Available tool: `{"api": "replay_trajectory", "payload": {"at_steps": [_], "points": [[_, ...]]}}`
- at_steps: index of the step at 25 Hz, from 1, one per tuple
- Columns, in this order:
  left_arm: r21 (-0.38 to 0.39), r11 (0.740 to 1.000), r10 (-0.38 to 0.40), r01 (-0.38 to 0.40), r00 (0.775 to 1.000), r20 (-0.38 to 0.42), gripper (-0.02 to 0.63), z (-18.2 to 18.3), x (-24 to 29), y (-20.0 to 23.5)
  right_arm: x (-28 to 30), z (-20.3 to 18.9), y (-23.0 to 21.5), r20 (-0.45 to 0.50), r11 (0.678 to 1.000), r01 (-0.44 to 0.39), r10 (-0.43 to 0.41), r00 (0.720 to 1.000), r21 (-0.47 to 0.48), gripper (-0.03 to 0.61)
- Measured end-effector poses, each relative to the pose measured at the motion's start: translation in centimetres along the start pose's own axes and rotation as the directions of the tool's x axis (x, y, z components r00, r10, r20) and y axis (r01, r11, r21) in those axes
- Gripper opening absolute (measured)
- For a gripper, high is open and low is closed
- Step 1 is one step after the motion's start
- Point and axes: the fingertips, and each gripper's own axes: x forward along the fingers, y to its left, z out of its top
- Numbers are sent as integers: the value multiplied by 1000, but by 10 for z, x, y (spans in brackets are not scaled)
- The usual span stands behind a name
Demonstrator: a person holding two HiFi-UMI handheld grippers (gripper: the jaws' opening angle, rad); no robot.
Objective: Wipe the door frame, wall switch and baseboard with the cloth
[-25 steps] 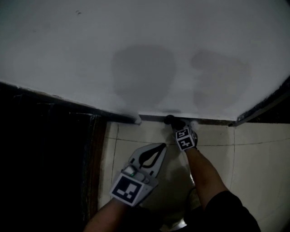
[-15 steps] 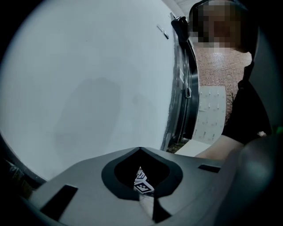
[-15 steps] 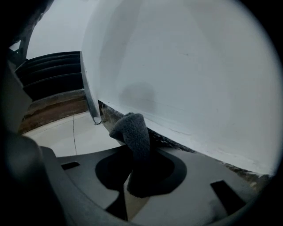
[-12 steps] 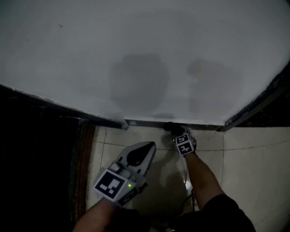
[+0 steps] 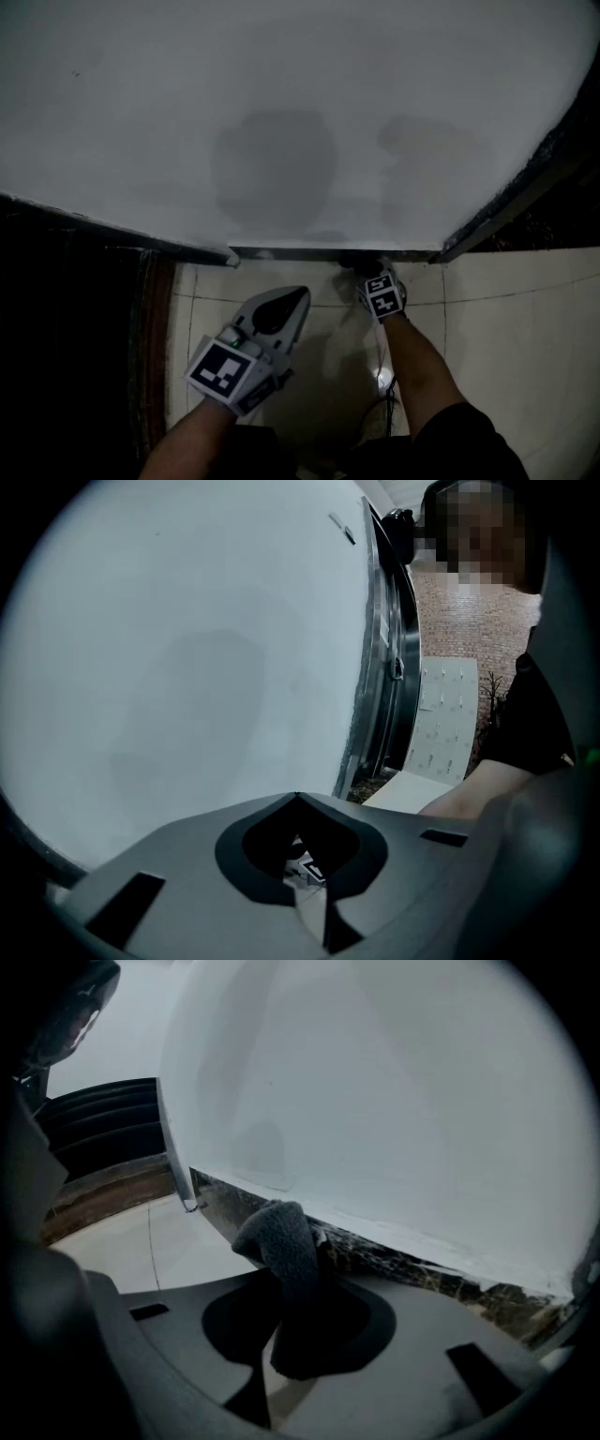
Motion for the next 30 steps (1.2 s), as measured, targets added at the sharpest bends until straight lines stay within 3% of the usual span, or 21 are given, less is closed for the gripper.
{"api": "replay_trajectory", "payload": {"at_steps": [6, 9, 18, 23, 30], "points": [[-21, 999, -28, 27, 998, -47, -9, -9, 10, -9, -14, -11, -28, 0, 999, 33, -33, 999, 17, 89], [-9, 999, -36, 36, 999, -4, -9, -7, 15, -9, -21, -18, -40, -5, 998, 57, -57, 998, 34, 89], [-2, 998, -61, 61, 998, 0, -8, -8, 26, -20, -41, -45, -83, -42, 985, 136, -133, 990, 103, 89], [-12, 997, -71, 71, 995, -67, -9, -17, 26, -28, -53, -56, -106, -52, 966, 185, -178, 983, 181, 88], [-4, 996, -88, 88, 994, -69, -9, -21, 34, -35, -69, -73, -138, -71, 939, 251, -241, 968, 237, 87]]}}
